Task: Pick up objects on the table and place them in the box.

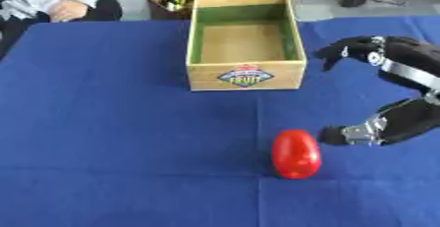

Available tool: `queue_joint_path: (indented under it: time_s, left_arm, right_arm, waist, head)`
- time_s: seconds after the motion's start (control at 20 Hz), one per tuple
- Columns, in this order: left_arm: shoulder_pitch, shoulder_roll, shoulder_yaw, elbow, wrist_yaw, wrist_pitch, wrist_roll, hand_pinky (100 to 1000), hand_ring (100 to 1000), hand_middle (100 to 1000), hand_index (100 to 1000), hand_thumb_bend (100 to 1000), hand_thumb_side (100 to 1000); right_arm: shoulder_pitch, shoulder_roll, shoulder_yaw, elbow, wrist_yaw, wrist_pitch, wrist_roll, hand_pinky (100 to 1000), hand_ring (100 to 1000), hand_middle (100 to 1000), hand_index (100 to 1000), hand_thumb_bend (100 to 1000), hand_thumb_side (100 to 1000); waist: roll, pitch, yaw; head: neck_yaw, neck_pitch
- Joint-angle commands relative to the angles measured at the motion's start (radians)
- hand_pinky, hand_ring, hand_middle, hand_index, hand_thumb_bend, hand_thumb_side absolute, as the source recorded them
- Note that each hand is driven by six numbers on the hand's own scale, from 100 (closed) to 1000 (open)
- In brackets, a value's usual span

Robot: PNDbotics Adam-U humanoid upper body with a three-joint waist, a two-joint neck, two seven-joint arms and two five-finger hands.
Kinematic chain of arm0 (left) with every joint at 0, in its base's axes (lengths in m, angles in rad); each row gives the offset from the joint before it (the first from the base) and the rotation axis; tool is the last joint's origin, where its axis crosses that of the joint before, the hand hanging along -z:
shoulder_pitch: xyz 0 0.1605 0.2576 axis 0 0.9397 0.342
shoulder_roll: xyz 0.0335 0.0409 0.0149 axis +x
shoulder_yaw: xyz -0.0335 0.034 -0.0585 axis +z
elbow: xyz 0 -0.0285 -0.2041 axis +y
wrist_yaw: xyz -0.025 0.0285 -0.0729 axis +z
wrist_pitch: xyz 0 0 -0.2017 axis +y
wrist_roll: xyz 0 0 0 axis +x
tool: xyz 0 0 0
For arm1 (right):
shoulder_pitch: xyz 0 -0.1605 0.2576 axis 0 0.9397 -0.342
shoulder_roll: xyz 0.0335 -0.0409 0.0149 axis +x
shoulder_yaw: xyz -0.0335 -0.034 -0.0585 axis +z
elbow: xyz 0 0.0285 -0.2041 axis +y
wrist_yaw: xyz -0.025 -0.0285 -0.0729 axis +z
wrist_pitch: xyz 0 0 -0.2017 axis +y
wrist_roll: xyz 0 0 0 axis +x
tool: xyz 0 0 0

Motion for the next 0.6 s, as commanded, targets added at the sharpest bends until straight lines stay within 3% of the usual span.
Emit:
queue_joint_path:
  time_s: [0.05,0.15,0.2,0.25,0.6]
  left_arm:
    - [-0.009,0.023,-0.002,-0.018,0.001,0.002,-0.003,333,362,493,782,378,685]
    - [-0.01,0.023,-0.002,-0.018,0.001,0.003,-0.004,333,362,493,782,378,684]
    - [-0.011,0.022,-0.002,-0.018,0.001,0.004,-0.004,333,362,493,781,378,683]
    - [-0.011,0.022,-0.002,-0.018,0.0,0.005,-0.005,333,362,492,781,378,682]
    - [-0.013,0.018,-0.001,-0.018,-0.004,0.007,-0.006,332,361,491,781,380,682]
  right_arm:
    - [-0.021,-0.029,0.008,-0.02,0.043,0.012,0.014,909,952,738,945,677,679]
    - [-0.023,-0.032,0.026,-0.02,0.067,0.009,0.024,909,952,736,945,677,672]
    - [-0.023,-0.032,0.035,-0.02,0.073,0.008,0.031,911,955,735,944,734,629]
    - [-0.022,-0.031,0.042,-0.02,0.077,0.009,0.039,911,955,735,942,677,664]
    - [-0.014,-0.023,0.077,-0.008,0.12,0.016,0.074,903,950,742,936,677,642]
  waist:
    - [-0.004,-0.018,-0.002]
    - [-0.006,-0.017,-0.002]
    - [-0.007,-0.016,-0.002]
    - [-0.007,-0.015,-0.002]
    - [-0.008,-0.01,0.002]
  head:
    - [-0.002,0.002]
    - [-0.003,0.002]
    - [-0.003,0.002]
    - [-0.004,0.001]
    - [-0.006,-0.001]
